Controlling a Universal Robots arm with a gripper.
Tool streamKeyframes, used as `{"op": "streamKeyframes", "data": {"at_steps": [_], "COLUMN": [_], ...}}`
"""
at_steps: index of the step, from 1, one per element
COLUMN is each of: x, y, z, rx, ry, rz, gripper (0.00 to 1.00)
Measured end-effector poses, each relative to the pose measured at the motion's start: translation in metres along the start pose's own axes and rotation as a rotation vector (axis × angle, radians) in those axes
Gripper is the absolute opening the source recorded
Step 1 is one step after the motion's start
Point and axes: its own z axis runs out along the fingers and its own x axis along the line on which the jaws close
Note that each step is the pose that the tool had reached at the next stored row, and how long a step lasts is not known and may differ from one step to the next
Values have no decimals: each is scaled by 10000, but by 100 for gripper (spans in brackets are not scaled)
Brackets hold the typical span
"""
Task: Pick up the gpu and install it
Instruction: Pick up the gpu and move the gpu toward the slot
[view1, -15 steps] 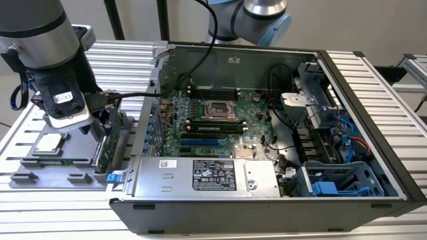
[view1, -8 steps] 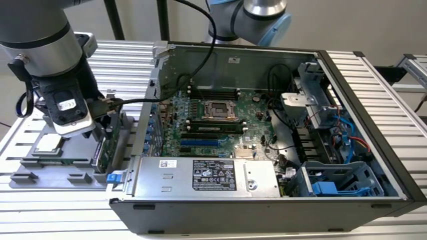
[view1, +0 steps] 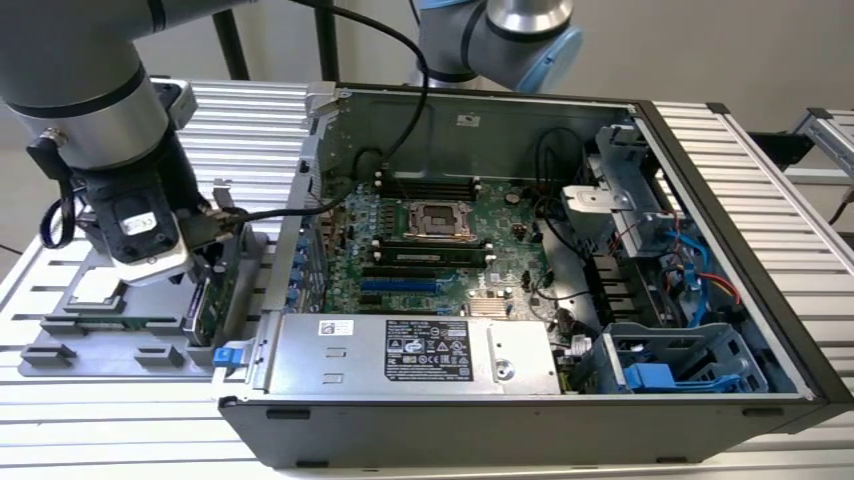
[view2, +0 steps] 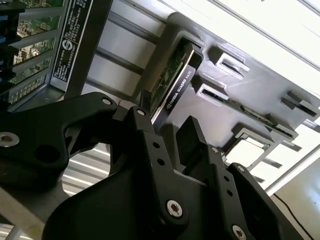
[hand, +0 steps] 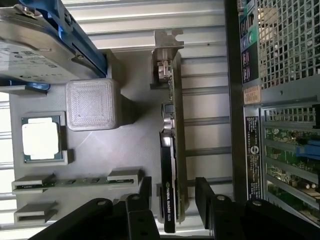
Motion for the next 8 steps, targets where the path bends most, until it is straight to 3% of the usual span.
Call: {"op": "streamKeyframes", "data": {"at_steps": [8], "x": [23], "y": [-8], "z": [128], "rx": [0], "ry": [0], "rz": [-4], "gripper": [100]}}
